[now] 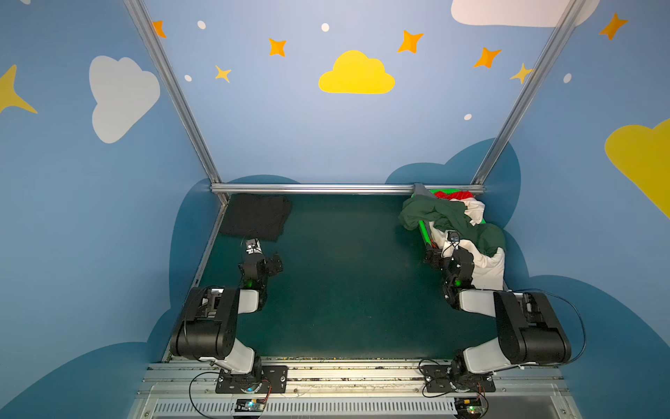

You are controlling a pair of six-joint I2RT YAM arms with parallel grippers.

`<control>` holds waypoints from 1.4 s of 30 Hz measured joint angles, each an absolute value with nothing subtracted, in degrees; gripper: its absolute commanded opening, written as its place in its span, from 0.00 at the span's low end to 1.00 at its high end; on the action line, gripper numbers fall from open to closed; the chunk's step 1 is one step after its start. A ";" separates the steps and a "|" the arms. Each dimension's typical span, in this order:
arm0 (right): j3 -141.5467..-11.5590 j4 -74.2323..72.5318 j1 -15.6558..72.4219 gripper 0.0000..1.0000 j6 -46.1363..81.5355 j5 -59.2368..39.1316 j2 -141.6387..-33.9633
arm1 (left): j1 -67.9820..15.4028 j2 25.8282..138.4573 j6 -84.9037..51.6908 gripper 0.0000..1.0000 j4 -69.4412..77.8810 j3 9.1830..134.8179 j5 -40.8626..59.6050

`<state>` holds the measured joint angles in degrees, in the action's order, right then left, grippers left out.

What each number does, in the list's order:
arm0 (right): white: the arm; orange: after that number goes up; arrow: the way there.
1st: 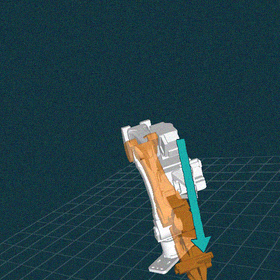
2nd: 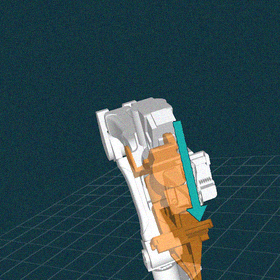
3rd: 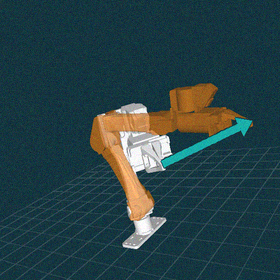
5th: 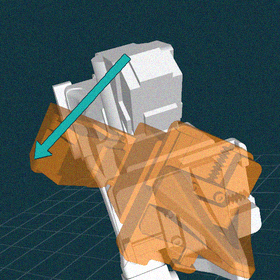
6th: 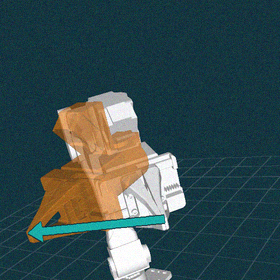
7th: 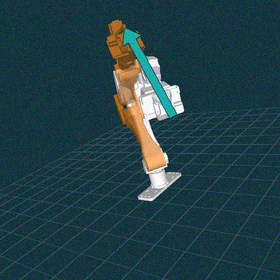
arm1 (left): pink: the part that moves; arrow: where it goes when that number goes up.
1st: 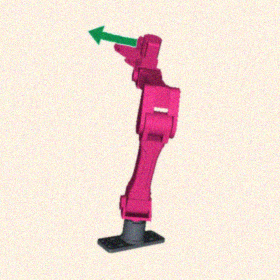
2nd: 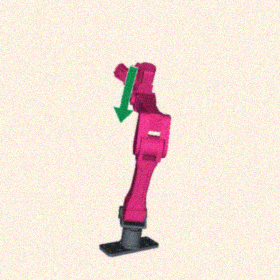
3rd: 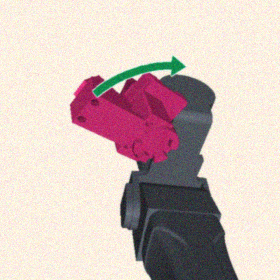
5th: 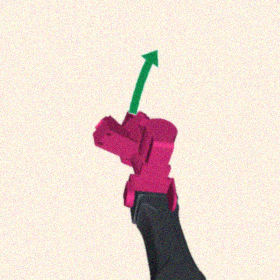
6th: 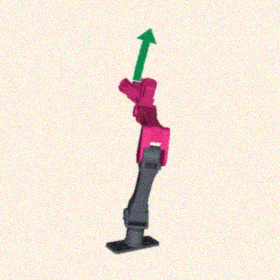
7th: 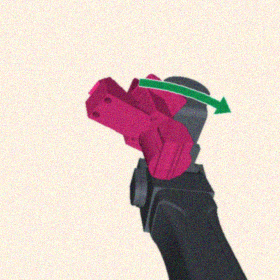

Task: Fold and stack the t-shirts

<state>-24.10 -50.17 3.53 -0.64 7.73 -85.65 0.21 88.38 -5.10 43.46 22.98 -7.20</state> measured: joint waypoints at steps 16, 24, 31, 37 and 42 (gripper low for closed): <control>-24.10 -50.17 3.53 0.98 -0.62 7.73 -85.67 | 0.21 88.38 -5.10 1.00 43.46 22.98 -7.20; -24.12 -50.17 3.53 0.98 -0.47 7.73 -85.67 | 0.32 88.38 -5.10 1.00 43.44 22.98 -7.14; -24.10 -50.19 3.53 0.98 -0.45 7.73 -85.67 | 0.62 88.27 -5.10 1.00 43.31 23.03 -7.11; -24.14 -44.31 5.23 0.98 -0.73 9.47 -82.13 | -0.75 78.43 -6.55 1.00 33.69 24.93 -11.86; -27.20 -32.10 9.56 0.97 -0.14 15.57 -77.03 | -3.25 67.81 -9.58 1.00 27.14 26.24 -15.38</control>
